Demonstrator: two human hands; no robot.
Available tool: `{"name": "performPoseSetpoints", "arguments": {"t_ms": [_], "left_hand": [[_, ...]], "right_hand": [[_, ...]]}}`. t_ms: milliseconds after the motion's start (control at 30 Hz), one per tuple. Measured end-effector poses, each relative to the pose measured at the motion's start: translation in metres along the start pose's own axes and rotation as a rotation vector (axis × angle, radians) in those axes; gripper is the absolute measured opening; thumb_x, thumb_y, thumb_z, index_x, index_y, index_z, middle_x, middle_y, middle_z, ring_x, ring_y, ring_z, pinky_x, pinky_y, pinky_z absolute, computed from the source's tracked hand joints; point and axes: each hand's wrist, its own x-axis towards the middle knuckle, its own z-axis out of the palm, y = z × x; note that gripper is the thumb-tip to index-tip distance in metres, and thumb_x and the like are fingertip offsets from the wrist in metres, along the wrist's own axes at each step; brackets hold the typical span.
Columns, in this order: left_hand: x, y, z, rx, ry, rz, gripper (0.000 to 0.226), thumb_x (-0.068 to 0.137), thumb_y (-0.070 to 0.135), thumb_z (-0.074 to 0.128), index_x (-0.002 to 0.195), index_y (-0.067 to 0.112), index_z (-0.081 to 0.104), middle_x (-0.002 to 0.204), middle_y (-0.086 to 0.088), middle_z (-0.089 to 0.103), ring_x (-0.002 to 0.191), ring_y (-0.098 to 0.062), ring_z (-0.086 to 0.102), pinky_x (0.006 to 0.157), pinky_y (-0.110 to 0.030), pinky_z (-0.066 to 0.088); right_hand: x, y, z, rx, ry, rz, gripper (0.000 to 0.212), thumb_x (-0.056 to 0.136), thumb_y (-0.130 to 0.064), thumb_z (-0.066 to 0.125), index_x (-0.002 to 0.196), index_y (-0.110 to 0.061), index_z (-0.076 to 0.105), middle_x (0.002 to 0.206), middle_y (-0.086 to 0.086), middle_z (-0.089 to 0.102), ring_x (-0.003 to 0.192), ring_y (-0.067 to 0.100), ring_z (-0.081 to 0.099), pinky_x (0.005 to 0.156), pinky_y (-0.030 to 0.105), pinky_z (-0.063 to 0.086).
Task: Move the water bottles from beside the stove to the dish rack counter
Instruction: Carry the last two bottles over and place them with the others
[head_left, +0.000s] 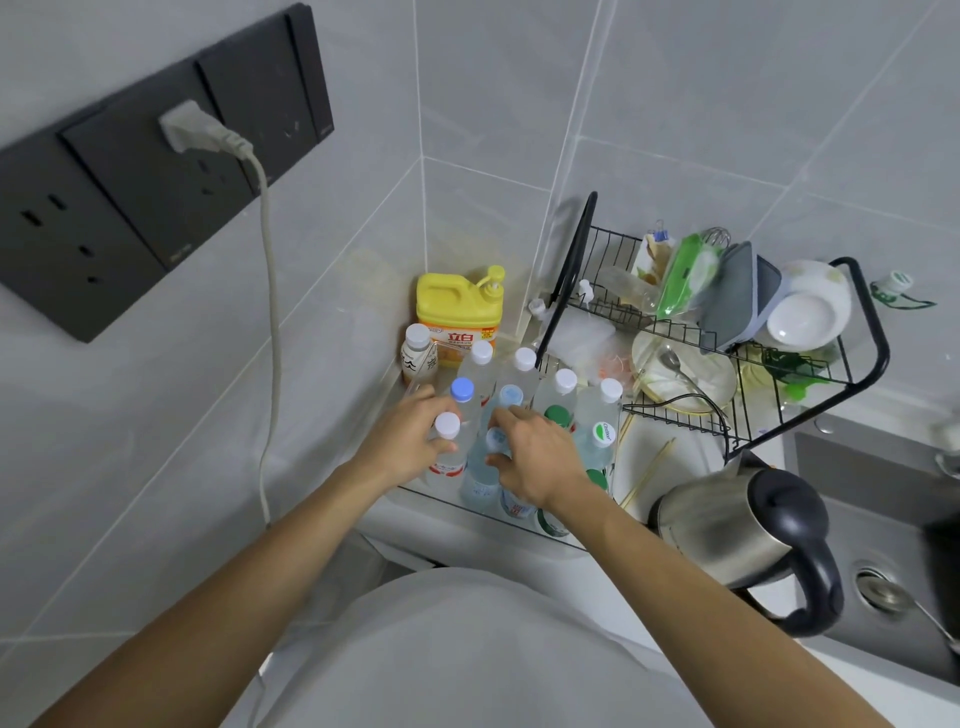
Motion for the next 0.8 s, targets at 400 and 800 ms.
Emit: {"name": "performPoseSetpoints", "arguments": {"t_ms": [400, 800], "left_hand": [[0.001, -0.003, 0.004, 0.001, 0.020, -0.018, 0.028, 0.084, 0.014, 0.084, 0.104, 0.023, 0.066, 0.110, -0.003, 0.058, 0.099, -0.024, 0.061, 0.084, -0.042, 0.055], [-0.013, -0.004, 0.006, -0.115, 0.057, -0.056, 0.061, 0.089, 0.011, 0.079, 0.144, 0.029, 0.062, 0.141, -0.002, 0.057, 0.126, -0.023, 0.061, 0.102, -0.041, 0.053]], "right_hand": [[0.000, 0.002, 0.004, 0.054, -0.018, 0.004, 0.038, 0.089, -0.033, 0.078, 0.116, -0.020, 0.054, 0.115, 0.004, 0.065, 0.104, 0.032, 0.061, 0.074, 0.035, 0.043], [-0.022, 0.004, -0.009, 0.133, 0.057, -0.009, 0.042, 0.098, -0.040, 0.068, 0.134, -0.022, 0.057, 0.119, 0.003, 0.066, 0.104, 0.027, 0.066, 0.075, 0.038, 0.055]]}}
